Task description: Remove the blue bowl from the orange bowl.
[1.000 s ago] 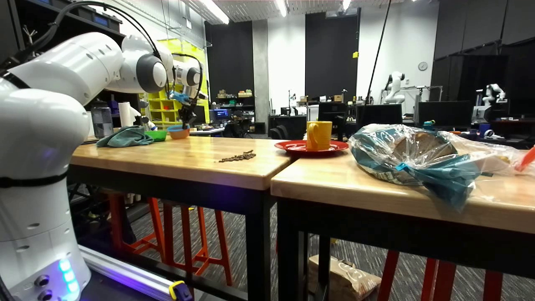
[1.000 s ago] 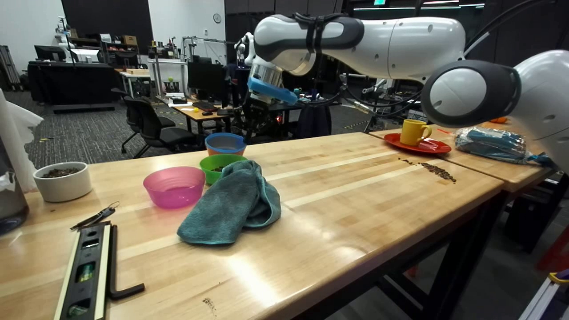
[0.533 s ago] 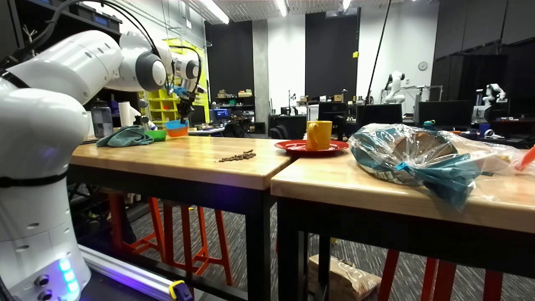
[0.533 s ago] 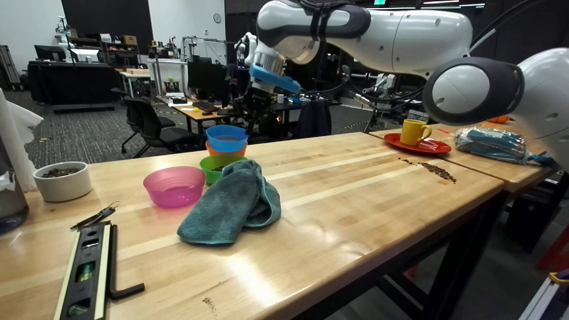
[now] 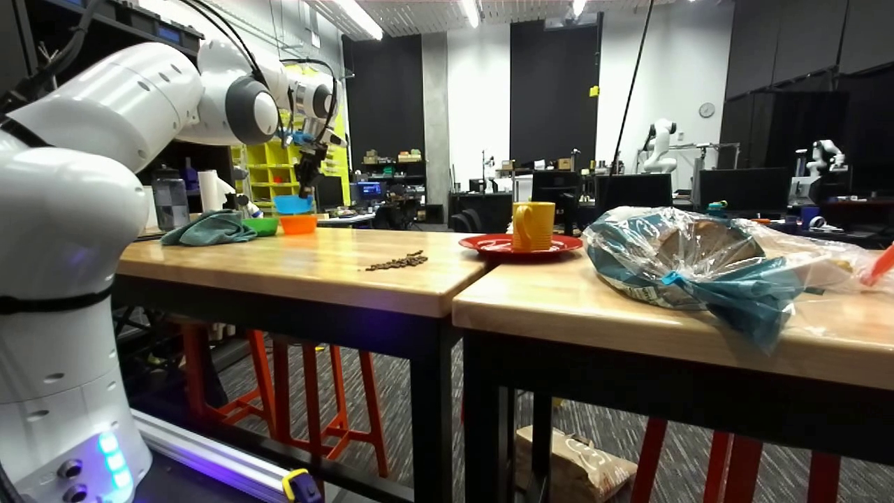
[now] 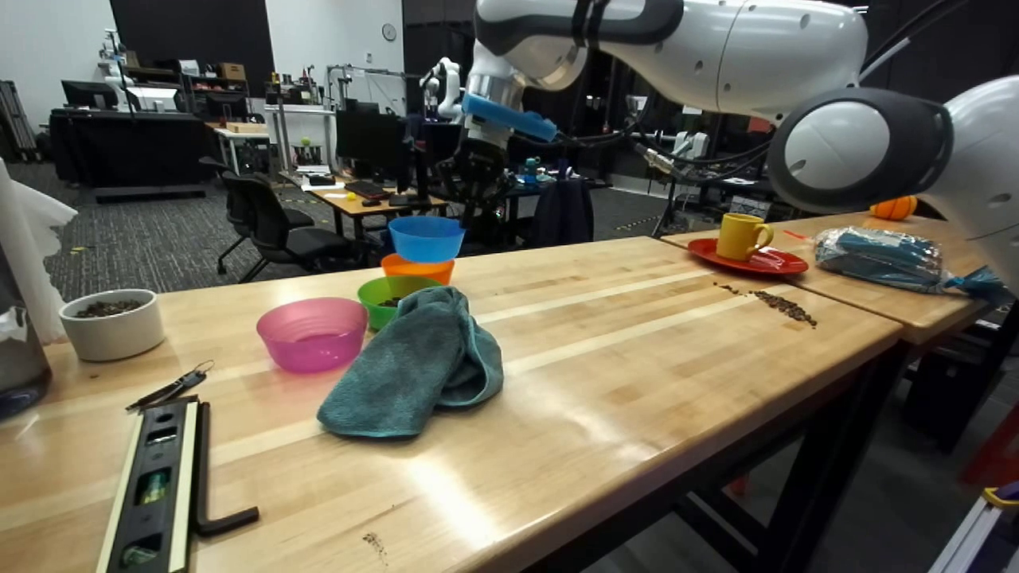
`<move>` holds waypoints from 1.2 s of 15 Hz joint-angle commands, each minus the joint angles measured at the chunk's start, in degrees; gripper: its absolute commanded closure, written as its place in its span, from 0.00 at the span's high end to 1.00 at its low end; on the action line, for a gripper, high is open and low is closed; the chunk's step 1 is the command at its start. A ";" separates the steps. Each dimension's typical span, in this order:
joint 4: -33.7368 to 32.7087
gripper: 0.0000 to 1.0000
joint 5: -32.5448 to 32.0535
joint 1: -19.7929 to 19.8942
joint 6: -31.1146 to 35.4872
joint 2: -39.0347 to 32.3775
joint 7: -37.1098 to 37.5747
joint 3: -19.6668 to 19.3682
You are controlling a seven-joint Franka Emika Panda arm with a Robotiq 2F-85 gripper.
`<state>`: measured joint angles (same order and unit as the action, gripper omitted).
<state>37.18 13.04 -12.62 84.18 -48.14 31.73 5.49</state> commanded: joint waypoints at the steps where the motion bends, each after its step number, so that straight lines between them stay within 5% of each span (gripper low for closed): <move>1: 0.52 0.01 1.79 1.36 -1.16 2.58 0.78 0.70; 18: 12.74 0.01 1.64 9.35 1.70 8.77 4.68 -0.82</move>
<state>43.17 14.17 -3.63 84.29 -43.21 35.96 4.86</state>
